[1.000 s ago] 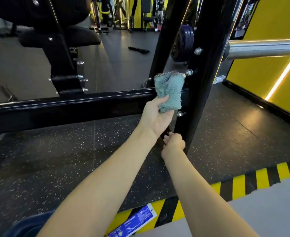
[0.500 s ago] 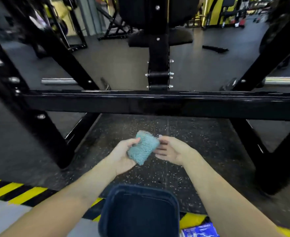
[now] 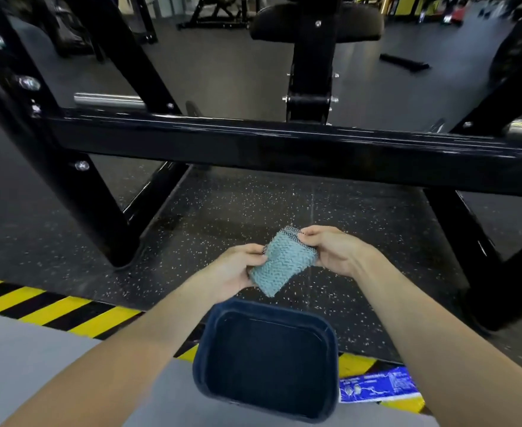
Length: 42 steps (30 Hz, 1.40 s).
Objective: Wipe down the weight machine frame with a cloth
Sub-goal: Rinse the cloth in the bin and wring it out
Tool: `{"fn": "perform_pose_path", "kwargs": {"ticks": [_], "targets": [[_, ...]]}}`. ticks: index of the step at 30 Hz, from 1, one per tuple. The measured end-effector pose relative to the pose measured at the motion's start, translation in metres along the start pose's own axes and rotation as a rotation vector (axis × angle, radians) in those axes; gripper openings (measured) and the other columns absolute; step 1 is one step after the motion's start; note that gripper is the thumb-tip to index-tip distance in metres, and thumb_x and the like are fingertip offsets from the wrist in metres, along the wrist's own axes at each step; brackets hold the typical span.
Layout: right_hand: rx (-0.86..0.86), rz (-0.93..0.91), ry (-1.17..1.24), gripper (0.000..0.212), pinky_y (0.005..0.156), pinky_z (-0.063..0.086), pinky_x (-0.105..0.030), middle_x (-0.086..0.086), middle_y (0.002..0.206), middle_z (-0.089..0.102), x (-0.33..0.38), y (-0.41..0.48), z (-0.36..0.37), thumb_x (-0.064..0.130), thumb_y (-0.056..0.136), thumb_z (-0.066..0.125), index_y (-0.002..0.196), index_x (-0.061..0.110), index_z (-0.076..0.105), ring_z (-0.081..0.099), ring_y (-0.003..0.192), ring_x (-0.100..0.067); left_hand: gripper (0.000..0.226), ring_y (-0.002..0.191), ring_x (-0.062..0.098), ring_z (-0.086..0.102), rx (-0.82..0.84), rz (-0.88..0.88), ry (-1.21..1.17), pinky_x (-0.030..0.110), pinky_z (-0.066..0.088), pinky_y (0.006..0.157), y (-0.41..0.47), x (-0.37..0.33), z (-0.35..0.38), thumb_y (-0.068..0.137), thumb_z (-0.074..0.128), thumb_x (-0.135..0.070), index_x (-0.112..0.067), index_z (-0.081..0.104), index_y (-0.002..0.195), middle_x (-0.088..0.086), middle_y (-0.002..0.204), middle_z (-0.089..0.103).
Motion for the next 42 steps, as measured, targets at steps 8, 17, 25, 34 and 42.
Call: {"fn": "perform_pose_path", "kwargs": {"ticks": [8, 17, 25, 34, 42], "targets": [[0.354, 0.228, -0.269, 0.027, 0.071, 0.06, -0.033, -0.011, 0.103, 0.072, -0.03, -0.022, 0.027, -0.004, 0.092, 0.054, 0.116, 0.001, 0.062, 0.071, 0.09, -0.02, 0.015, 0.085, 0.018, 0.064, 0.146, -0.082, 0.266, 0.031, 0.053, 0.075, -0.007, 0.008, -0.01, 0.095, 0.049, -0.003, -0.006, 0.062, 0.089, 0.006, 0.091, 0.069], [0.647, 0.44, -0.689, 0.012, 0.095, 0.052, -0.034, -0.004, 0.098, 0.07, -0.092, -0.035, 0.049, 0.003, 0.088, 0.063, 0.097, 0.01, 0.061, 0.067, 0.089, -0.014, 0.015, 0.089, 0.011, 0.056, 0.32, -0.29, 0.879, 0.028, 0.038, 0.097, -0.026, 0.048, -0.012, 0.083, 0.069, -0.005, -0.018, 0.069, 0.076, -0.007, 0.081, 0.066], [0.414, 0.505, -1.186, 0.049, 0.095, 0.052, -0.036, -0.021, 0.13, 0.057, -0.13, -0.024, 0.032, 0.008, 0.094, 0.059, 0.137, -0.007, 0.042, 0.06, 0.114, -0.027, 0.021, 0.087, 0.009, 0.058, 0.268, -0.219, 1.329, 0.021, 0.041, 0.079, -0.024, 0.076, -0.012, 0.089, 0.066, -0.018, -0.015, 0.069, 0.11, -0.006, 0.097, 0.067], [0.374, 0.432, -1.388, 0.018, 0.066, 0.057, -0.027, -0.013, 0.085, 0.072, -0.149, -0.032, 0.047, 0.011, 0.093, 0.059, 0.083, -0.003, 0.062, 0.068, 0.065, -0.02, 0.015, 0.072, 0.022, 0.041, 0.335, -0.318, 1.927, 0.03, 0.03, 0.057, -0.02, 0.112, -0.02, 0.088, 0.042, -0.002, -0.007, 0.056, 0.09, 0.012, 0.088, 0.054], [0.177, 0.255, -0.863, 0.024, 0.051, 0.023, -0.024, -0.004, 0.06, 0.031, -0.152, -0.013, 0.063, -0.006, 0.077, 0.045, 0.064, 0.014, 0.041, 0.028, 0.057, -0.018, 0.038, 0.084, 0.024, 0.053, 0.209, -0.224, 1.789, 0.033, 0.038, 0.067, 0.003, 0.116, -0.02, 0.087, 0.058, -0.016, -0.01, 0.045, 0.122, 0.009, 0.106, 0.059]]}}
Point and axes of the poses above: each hand's wrist, its own y-axis towards the middle knuckle, its own z-axis out of the palm, x = y × z, the point moved 9 cm from there along y, towards the middle knuckle
